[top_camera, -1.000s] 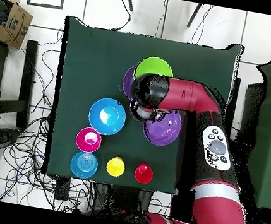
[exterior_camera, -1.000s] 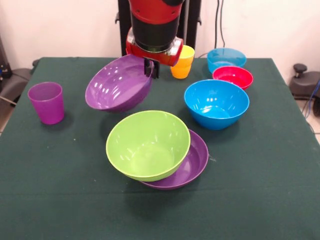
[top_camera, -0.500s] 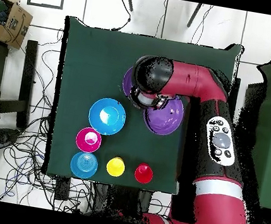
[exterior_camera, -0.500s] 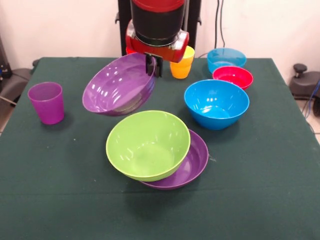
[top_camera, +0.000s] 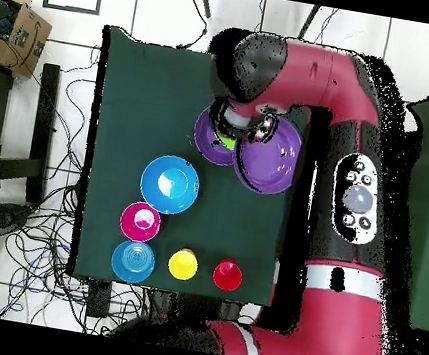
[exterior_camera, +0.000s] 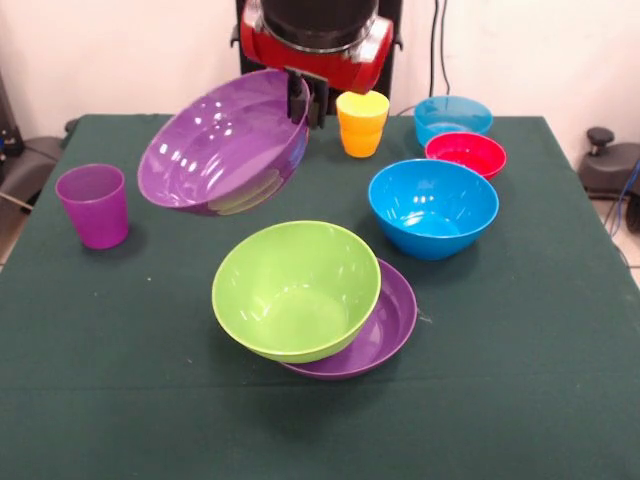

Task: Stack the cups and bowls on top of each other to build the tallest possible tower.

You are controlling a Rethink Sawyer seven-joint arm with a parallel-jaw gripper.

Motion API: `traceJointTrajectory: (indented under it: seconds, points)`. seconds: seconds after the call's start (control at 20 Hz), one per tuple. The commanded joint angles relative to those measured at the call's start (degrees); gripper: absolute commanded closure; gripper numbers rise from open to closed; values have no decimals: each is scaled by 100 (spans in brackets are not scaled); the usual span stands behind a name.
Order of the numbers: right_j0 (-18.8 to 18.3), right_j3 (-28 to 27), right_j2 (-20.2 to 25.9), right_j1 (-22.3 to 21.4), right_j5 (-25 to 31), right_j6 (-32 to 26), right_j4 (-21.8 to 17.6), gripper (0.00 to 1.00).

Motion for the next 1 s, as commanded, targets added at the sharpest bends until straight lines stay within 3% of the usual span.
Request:
traceJointTrajectory:
  seconds: [0.05, 0.35, 0.55, 0.8, 1.0]
  points:
    - [424, -2532, 758, 743, 1806, -1576, -735, 100]
    - [659, -4108, 1393, 1237, 2859, -2047, -1662, 100]
    - [680, -4782, 2209, 1360, 3376, -2434, -2669, 100]
    - [692, -5103, 3561, 1645, 3211, -2396, -4142, 100]
    - [634, -5136, 4458, 1929, 2846, -2320, -5040, 100]
